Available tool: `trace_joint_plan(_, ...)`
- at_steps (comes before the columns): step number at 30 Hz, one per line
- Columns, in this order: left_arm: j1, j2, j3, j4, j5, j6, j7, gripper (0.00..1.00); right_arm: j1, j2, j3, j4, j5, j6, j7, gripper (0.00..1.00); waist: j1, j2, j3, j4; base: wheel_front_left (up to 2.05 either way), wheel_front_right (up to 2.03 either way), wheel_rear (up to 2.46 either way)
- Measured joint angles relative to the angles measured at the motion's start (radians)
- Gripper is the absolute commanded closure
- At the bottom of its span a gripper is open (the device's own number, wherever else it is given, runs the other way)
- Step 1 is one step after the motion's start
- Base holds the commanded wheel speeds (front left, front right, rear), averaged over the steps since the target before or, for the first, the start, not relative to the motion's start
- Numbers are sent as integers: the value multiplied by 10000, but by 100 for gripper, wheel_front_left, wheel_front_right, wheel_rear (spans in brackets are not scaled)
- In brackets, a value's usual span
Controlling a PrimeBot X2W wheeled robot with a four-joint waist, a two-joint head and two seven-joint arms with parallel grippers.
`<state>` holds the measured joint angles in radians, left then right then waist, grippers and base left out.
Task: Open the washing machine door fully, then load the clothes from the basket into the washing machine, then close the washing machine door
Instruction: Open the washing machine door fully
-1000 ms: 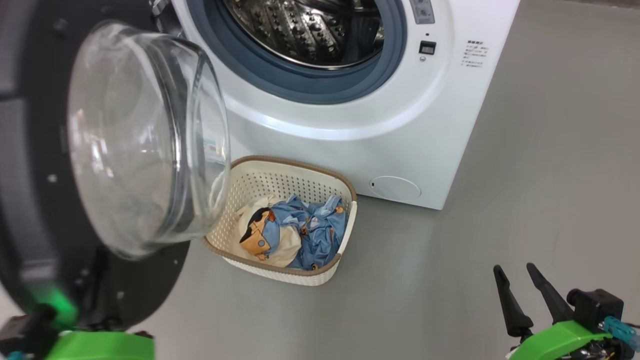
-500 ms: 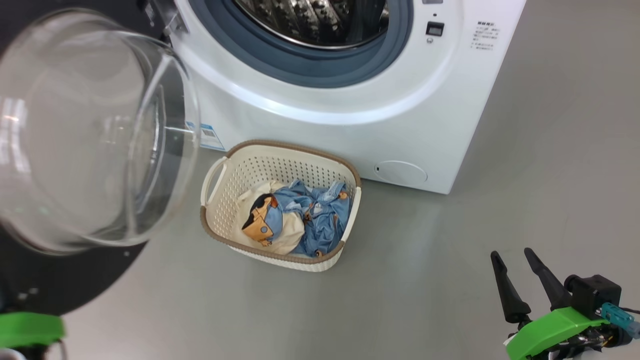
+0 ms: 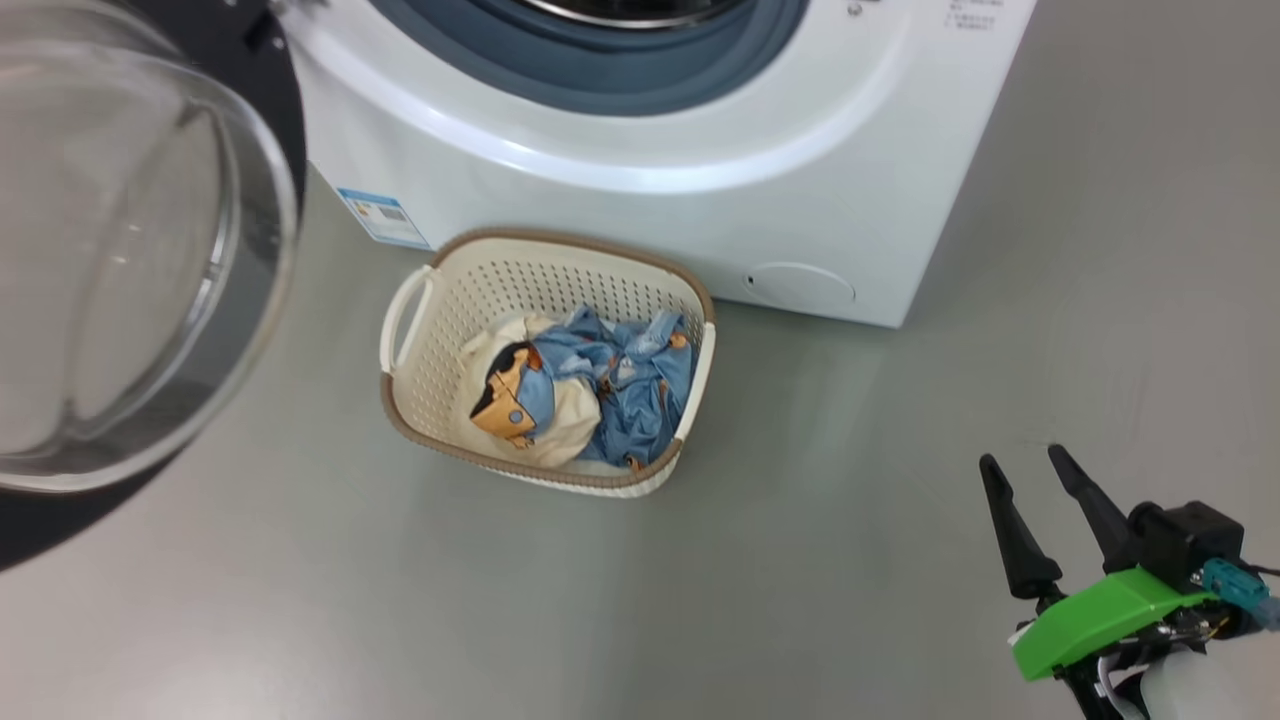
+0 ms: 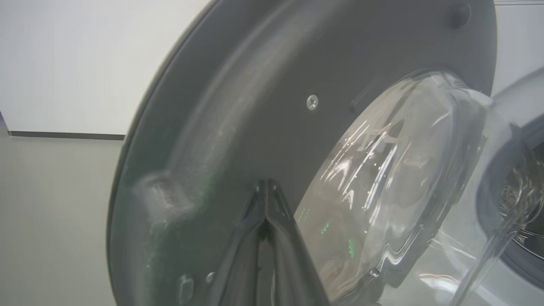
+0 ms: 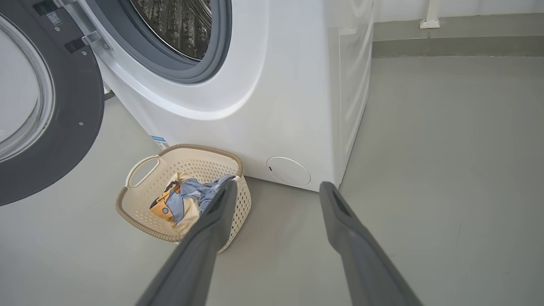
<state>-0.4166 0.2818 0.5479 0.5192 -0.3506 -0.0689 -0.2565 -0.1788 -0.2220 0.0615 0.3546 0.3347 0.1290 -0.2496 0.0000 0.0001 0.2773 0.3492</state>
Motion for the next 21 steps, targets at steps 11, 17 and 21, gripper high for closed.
trace_joint_plan(11,-1498,917,859,2301,196,-504,-2,100,-362,-98,107,0,-174,0,0,0,0,-1,755,-214,0,0,0)
trace_joint_plan(17,-2162,1509,918,3214,435,-550,-2,100,-681,-155,117,-6,-259,0,0,0,0,0,1123,-284,0,0,0)
trace_joint_plan(21,-2573,1735,1020,3693,477,-591,-2,100,-741,-199,155,-13,-268,0,0,0,0,0,1332,-324,0,0,0)
